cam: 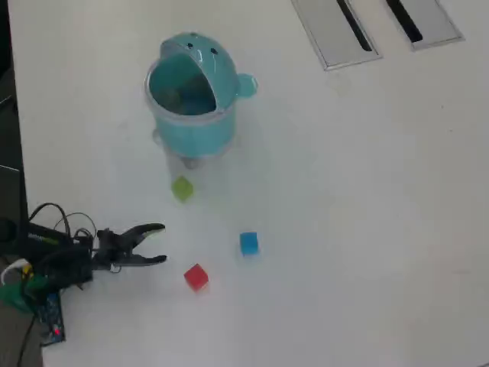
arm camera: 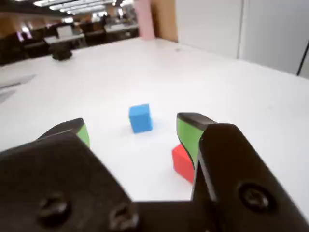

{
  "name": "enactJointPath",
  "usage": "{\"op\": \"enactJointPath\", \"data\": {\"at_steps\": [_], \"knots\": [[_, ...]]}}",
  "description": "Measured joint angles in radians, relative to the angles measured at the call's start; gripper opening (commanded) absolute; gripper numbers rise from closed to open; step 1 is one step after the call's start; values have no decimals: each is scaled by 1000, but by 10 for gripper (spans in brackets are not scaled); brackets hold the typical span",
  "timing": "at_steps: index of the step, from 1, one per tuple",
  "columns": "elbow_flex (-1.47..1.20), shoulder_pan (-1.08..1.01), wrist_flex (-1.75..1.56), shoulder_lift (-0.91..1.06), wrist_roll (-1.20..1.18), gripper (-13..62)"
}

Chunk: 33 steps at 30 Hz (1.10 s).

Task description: Grasp RGB lego blocks and put them in the bin one by one.

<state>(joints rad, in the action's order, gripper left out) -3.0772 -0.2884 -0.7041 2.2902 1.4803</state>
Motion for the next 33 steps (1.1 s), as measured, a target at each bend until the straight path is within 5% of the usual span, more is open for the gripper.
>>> {"op": "enactJointPath", "data": {"at_steps": [33], "knots": [[422, -138, 784, -61, 459, 330]]}}
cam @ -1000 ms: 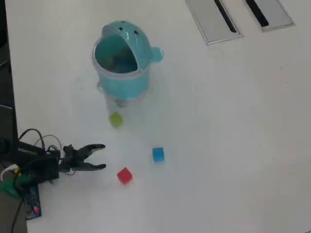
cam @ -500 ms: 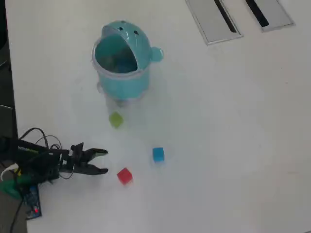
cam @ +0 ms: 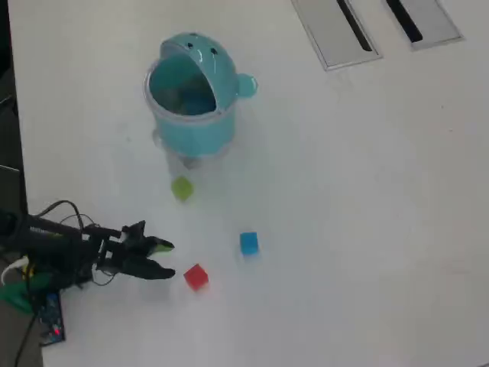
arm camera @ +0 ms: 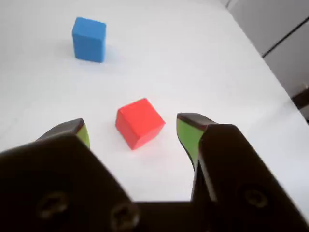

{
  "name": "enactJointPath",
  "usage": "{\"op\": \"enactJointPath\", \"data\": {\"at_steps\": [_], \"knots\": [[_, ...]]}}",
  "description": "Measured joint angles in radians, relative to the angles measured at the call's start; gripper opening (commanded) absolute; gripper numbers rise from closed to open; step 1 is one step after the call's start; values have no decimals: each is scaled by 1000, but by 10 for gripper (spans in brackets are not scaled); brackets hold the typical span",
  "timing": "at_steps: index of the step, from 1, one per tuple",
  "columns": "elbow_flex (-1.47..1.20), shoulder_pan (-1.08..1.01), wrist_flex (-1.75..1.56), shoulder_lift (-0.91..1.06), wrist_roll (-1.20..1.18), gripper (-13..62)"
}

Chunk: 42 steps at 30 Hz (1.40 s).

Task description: Grasp RGB lego blocks and put them in the bin one by one.

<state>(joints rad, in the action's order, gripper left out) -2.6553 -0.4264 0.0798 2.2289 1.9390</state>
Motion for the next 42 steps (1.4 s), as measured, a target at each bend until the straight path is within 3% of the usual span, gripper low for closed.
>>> {"op": "enactJointPath", "data": {"at_steps": [10, 23, 27, 34, 42], "knots": [[26, 2, 18, -215, 75, 330], [348, -106, -21, -676, 149, 330], [387, -123, -26, -736, 149, 313], [397, -118, -26, -753, 140, 201], [397, -74, -48, -749, 11, 163]]}}
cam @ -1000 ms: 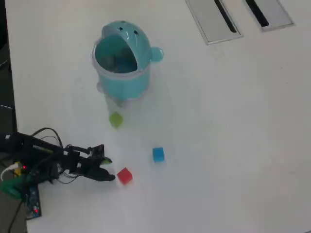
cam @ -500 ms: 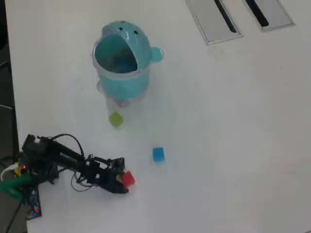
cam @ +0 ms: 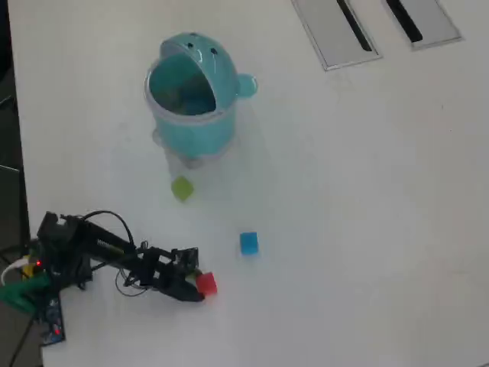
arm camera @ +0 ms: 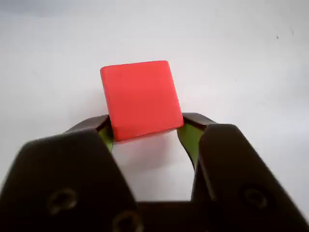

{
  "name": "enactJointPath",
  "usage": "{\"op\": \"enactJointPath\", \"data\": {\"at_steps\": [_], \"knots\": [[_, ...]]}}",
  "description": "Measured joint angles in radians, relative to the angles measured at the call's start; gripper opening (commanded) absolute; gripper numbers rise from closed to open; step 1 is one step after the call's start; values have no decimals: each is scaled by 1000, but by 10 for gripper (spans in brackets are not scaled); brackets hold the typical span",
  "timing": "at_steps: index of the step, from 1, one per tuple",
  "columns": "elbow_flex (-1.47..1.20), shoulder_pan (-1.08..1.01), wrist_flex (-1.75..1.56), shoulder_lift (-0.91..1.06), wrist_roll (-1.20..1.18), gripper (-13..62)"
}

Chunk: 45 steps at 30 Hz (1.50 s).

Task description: Grasp RGB lego blocks and put them in the bin one by one.

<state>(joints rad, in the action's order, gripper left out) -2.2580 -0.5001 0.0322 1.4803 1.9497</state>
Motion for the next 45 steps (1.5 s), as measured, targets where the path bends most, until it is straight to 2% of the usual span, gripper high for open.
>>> {"op": "enactJointPath", "data": {"at_steps": [4, 9, 15, 18, 26, 33, 38, 45], "knots": [[-2, 98, -40, 92, -178, 163], [-35, 179, -77, 224, -270, 134], [-120, 276, -77, 387, -345, 134], [-176, 370, -75, 531, -407, 134], [-210, 563, -75, 753, -413, 134], [-210, 673, -75, 792, -416, 136], [-77, 861, -75, 795, -472, 136], [81, 988, 0, 773, -474, 135]]}}
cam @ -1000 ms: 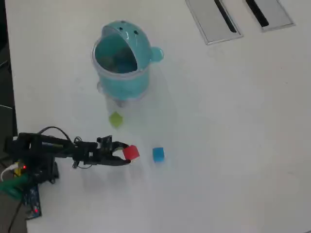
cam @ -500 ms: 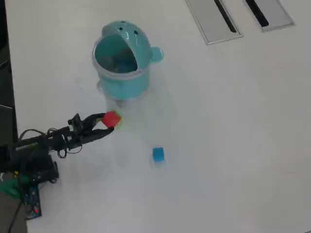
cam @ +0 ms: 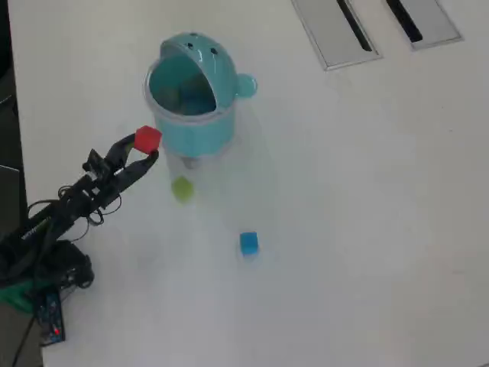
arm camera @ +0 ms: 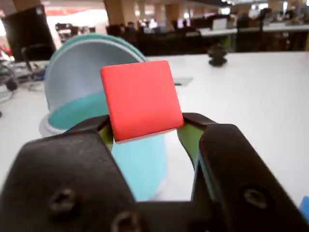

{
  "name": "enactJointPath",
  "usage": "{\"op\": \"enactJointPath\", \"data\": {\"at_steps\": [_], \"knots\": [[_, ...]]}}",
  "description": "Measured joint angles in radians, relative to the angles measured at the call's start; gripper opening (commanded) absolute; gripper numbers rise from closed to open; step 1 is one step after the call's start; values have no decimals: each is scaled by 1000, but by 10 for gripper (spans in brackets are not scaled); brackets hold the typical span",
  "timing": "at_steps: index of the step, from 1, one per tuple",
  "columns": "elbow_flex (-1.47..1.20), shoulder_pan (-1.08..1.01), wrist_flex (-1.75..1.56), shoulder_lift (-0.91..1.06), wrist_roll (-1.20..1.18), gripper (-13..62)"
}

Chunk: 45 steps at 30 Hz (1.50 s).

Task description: Grasp RGB lego blocks and put them in the bin one by one.

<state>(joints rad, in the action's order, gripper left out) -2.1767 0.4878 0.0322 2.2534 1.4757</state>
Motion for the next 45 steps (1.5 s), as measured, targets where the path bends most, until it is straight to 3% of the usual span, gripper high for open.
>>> {"op": "enactJointPath", "data": {"at_steps": [5, 13, 28, 38, 40, 44, 45], "knots": [[199, 103, 173, -118, 6, 134], [319, 155, 173, -333, 6, 133], [778, 215, 172, -736, 35, 127], [781, 227, 72, -839, 137, 130], [781, 227, 63, -842, 160, 178], [782, 229, 58, -848, 225, 372], [782, 229, 58, -848, 241, 375]]}}
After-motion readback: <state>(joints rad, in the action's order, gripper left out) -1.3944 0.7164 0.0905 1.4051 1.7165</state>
